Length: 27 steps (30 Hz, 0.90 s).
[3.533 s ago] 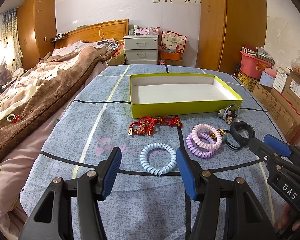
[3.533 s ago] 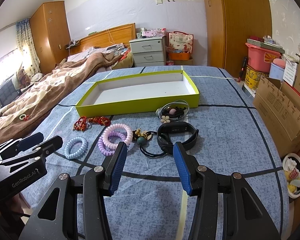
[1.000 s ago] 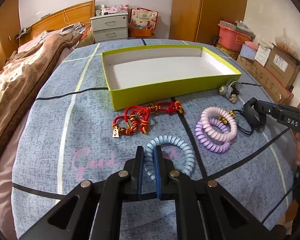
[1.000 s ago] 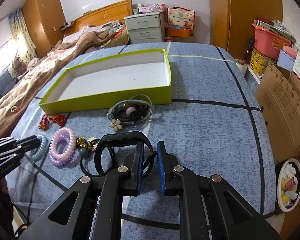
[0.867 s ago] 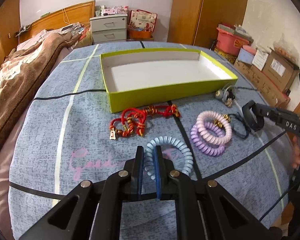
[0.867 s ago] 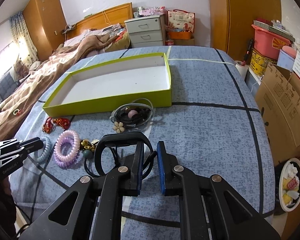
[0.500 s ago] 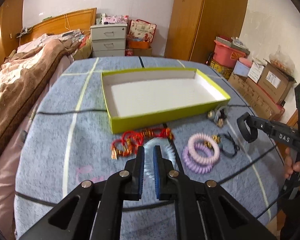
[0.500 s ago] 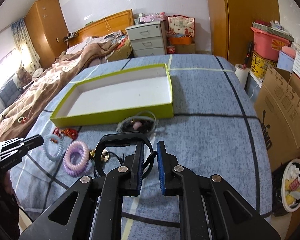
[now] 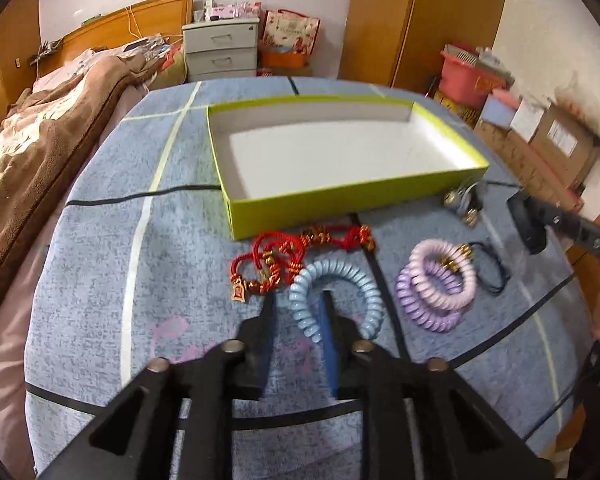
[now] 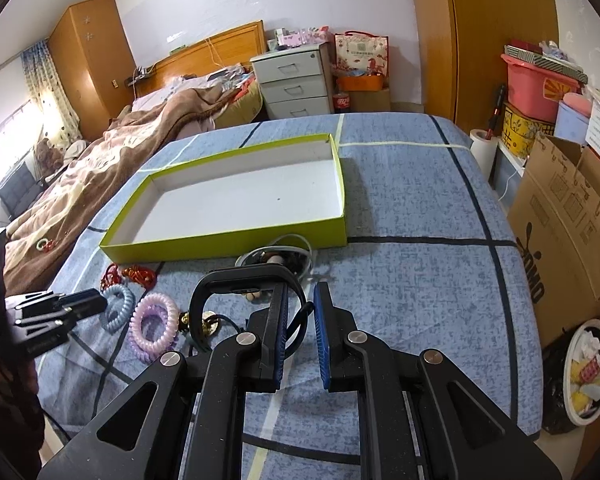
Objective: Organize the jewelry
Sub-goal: 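Carry the black band into the green box while left drops blue coil there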
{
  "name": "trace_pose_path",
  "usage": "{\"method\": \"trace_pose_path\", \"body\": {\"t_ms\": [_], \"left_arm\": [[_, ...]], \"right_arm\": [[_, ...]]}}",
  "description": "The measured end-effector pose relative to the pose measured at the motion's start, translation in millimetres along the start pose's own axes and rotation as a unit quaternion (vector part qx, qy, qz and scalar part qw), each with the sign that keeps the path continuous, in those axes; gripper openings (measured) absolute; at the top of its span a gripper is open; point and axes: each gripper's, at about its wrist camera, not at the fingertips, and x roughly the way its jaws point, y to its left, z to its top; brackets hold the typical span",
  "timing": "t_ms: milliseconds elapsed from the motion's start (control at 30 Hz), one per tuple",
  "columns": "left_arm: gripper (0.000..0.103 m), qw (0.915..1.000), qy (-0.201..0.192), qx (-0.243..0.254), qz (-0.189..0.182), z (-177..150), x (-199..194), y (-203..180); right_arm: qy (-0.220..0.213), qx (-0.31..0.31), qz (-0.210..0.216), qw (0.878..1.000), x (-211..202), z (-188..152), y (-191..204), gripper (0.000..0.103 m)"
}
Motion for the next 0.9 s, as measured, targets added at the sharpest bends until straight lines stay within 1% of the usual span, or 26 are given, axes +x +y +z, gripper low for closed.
{"method": "trace_pose_path", "body": {"t_ms": [100,167,267,300,333,367,500,633,733,833,900], "left_arm": [[0.032,1.0,0.009,0.001,0.003,0,6,-3],[0.033,0.9998,0.007,0.013,0.016,0,7,-8],[0.032,0.9993,0.006,0.025,0.026,-2,6,-13],[0.026,0.9994,0.006,0.025,0.024,-1,5,-12],[0.017,0.9995,0.005,0.025,0.02,-2,4,-12],[0.011,0.9995,0.005,0.024,0.02,-1,4,-12],[0.01,0.9997,0.0,0.019,0.017,-3,1,-12],[0.01,0.9998,-0.016,0.012,-0.001,-1,-8,-9],[0.01,0.9996,-0.026,0.012,-0.006,4,-16,-7],[0.01,0.999,-0.041,0.008,-0.019,11,-26,-7],[0.01,0.9984,-0.053,0.006,-0.019,17,-30,-6]], "right_arm": [[-0.002,0.0,0.003,1.0,-1,0,1,0.014],[-0.003,-0.001,0.005,1.0,-2,1,2,0.014],[-0.004,-0.002,0.006,1.0,-3,2,4,0.014],[-0.005,-0.001,0.008,1.0,-3,2,4,0.014],[-0.005,-0.001,0.008,1.0,-3,1,4,0.014],[-0.004,-0.001,0.009,1.0,-2,1,4,0.014],[-0.001,0.0,0.009,1.0,-2,1,4,0.014],[-0.006,0.001,0.01,1.0,-4,4,5,0.014],[-0.013,0.002,0.011,1.0,-7,8,6,0.014],[-0.018,0.002,0.011,1.0,-8,14,7,0.014],[-0.019,0.002,0.011,1.0,-7,19,7,0.014]]}}
